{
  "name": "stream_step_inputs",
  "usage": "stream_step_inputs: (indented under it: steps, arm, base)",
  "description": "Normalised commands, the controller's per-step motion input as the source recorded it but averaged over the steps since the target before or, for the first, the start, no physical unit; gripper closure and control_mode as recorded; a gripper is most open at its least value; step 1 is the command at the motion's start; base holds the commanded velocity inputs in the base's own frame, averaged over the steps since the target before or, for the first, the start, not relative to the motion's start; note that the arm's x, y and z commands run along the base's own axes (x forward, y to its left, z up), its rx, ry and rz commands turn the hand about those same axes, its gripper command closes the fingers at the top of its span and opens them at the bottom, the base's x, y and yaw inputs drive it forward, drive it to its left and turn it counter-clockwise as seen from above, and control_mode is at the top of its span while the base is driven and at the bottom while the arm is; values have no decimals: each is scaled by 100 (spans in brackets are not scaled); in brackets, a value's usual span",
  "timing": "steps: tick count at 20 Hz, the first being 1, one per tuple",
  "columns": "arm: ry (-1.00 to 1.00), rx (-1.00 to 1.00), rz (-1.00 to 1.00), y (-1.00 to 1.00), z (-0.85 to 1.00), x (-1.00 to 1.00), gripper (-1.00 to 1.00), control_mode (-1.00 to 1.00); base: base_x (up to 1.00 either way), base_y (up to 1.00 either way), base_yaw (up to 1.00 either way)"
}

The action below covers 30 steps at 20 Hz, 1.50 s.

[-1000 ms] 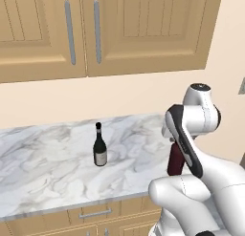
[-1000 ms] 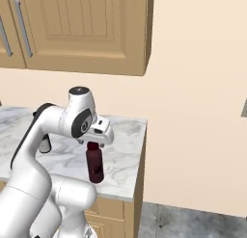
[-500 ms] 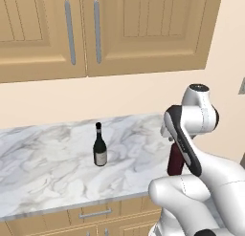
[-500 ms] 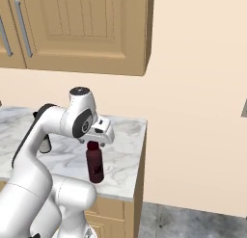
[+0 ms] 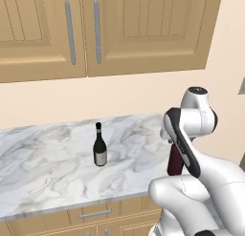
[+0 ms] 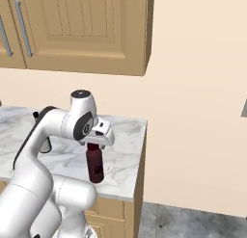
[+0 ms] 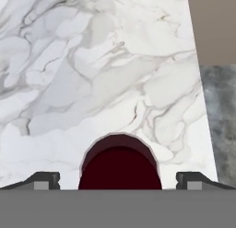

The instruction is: Place the drinks on the dining counter in a tight cluster.

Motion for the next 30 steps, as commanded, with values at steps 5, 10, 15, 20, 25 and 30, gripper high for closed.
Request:
stream_step_inputs:
  steps: [5,10,15,20,25,30]
  arm:
    - [0,0,0,0,-15,0,-100,-100]
    - [0,0,0,0,-15,0,-100,-100]
    - [0,0,0,0,-1,0,-100,-100]
    - [0,0,0,0,0,0,100,-100]
    - [0,0,0,0,0,0,100,-100]
    - [0,0,0,0,0,-2,100,-100]
  base:
    - [0,0,0]
    - [0,0,0]
    - [0,0,0]
    - [0,0,0]
    - [0,0,0]
    - [0,0,0]
